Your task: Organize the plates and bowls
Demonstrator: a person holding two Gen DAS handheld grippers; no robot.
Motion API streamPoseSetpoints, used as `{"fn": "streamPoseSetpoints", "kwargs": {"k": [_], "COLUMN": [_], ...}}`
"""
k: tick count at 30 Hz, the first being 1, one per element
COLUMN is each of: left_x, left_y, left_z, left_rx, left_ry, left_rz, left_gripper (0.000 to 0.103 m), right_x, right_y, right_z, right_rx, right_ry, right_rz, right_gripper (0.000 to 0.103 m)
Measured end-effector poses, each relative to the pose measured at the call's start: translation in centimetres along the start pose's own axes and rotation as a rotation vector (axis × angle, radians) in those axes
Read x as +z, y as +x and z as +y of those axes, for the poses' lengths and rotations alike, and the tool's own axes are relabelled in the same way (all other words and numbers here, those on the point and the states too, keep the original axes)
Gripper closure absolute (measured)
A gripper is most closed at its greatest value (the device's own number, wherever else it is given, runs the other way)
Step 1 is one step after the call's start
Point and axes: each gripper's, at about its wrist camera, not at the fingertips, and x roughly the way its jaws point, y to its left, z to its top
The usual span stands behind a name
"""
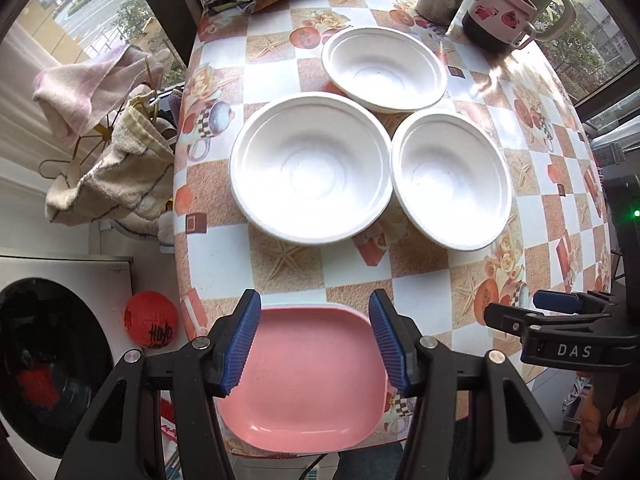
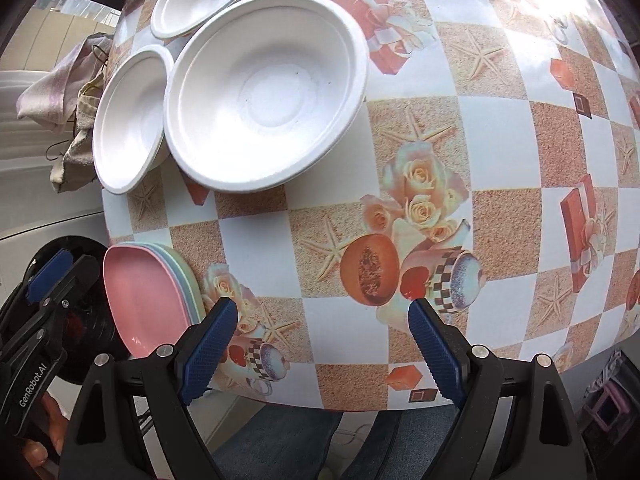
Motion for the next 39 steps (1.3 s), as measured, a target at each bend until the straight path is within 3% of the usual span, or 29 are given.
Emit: {"fn": "streamPoseSetpoints", "kwargs": {"k": [8, 14, 21, 30, 32, 35, 39], "left_x": [2.4, 3.1, 3.4, 4.2, 4.3, 4.6, 5.5], "left_y": [3.0, 5.9, 8.6, 10.0, 10.2, 10.3, 10.0], "left_z": [-3.0, -4.0, -3.8, -4.6, -4.8, -5.3, -6.7], "left_rx": [-0.126, -0.18, -0.138, -0.093, -0.086, -0.098, -0.079], "left_ry": [-0.157, -0.37, -0.561, -0.628, -0.627, -0.621, -0.556], "left_rz": [0.118, 0.185, 0.211, 0.211, 0.209, 0.195, 0.175], "left_gripper": [0.043, 0.043, 0.043, 0.045, 0.05, 0.059, 0.074], "right_x": [5.4, 10.2, 13.9, 15.5, 15.3, 14.9, 13.9], "right_y": [-2.8, -3.6, -2.1, 1.9, 2.3, 3.3, 3.8], "right_z": [-1.9, -1.0, 1.4, 4.4, 4.3, 3.9, 2.6], "right_rx": [-0.037, -0.099, -0.128, -0.137, -0.13, -0.114, -0.059], "right_ry": [-0.018, -0.136, -0.286, -0.365, -0.361, -0.348, -0.325], "right_rz": [-0.081, -0.114, -0.096, -0.063, -0.064, -0.027, -0.021], "right_gripper": [0.015, 0.015, 0.015, 0.015, 0.024, 0.065, 0.08]}}
